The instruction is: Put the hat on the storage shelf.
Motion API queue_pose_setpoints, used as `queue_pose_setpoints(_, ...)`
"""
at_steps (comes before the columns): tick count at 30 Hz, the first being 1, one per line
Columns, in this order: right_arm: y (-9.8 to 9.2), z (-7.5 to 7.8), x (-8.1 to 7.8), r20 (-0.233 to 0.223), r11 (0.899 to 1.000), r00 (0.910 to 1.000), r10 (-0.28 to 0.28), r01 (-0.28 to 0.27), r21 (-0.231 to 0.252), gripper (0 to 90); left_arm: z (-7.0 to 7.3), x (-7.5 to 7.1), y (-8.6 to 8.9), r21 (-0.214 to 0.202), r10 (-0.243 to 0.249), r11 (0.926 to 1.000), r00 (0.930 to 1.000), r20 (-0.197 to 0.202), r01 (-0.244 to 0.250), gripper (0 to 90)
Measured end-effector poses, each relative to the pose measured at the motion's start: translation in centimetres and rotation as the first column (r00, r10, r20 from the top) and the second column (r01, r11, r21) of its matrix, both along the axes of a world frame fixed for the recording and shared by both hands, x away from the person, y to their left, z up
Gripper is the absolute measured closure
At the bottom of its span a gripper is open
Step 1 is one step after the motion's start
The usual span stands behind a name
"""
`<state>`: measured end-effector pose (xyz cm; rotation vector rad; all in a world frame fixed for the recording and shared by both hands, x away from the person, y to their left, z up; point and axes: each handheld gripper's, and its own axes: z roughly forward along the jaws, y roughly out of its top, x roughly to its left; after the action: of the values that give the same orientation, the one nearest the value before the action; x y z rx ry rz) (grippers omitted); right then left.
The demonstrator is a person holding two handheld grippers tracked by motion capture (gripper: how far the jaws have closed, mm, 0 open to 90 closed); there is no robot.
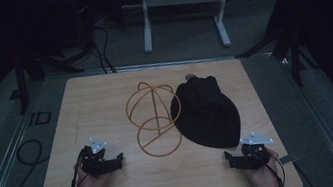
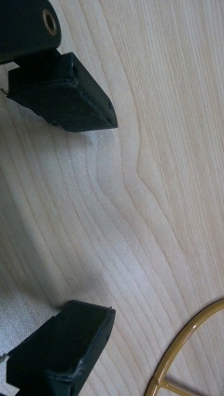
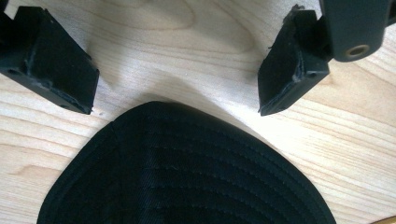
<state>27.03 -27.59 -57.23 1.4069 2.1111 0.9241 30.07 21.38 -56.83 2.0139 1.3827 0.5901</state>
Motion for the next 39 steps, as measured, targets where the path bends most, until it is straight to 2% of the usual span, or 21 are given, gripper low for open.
queue_pose_setpoints(16,0.0,0.0,-0.1,0.003,1.0,0.9999,0.011,-0.011,0.002,15.1,0.0,0.0,0.0,-0.001,-0.001,1.0,1.0,0.0,0.001,9.4)
queue_pose_setpoints(28,-0.5,0.5,-0.4,-0.038,0.997,0.9963,0.077,-0.078,-0.016,18.7,0.0,0.0,0.0,0.0,0.0,1.0,1.0,0.0,0.0,9.5)
queue_pose_setpoints(35,-0.6,1.3,-0.3,-0.087,0.993,0.9909,0.102,-0.106,-0.044,30.7,0.0,0.0,0.0,0.0,-0.001,1.0,1.0,0.0,0.001,9.4)
queue_pose_setpoints(39,-0.6,1.8,-0.3,-0.084,0.99,0.9895,0.118,-0.123,-0.063,31.9,0.0,0.0,0.0,0.0,-0.001,1.0,1.0,0.0,0.001,9.4)
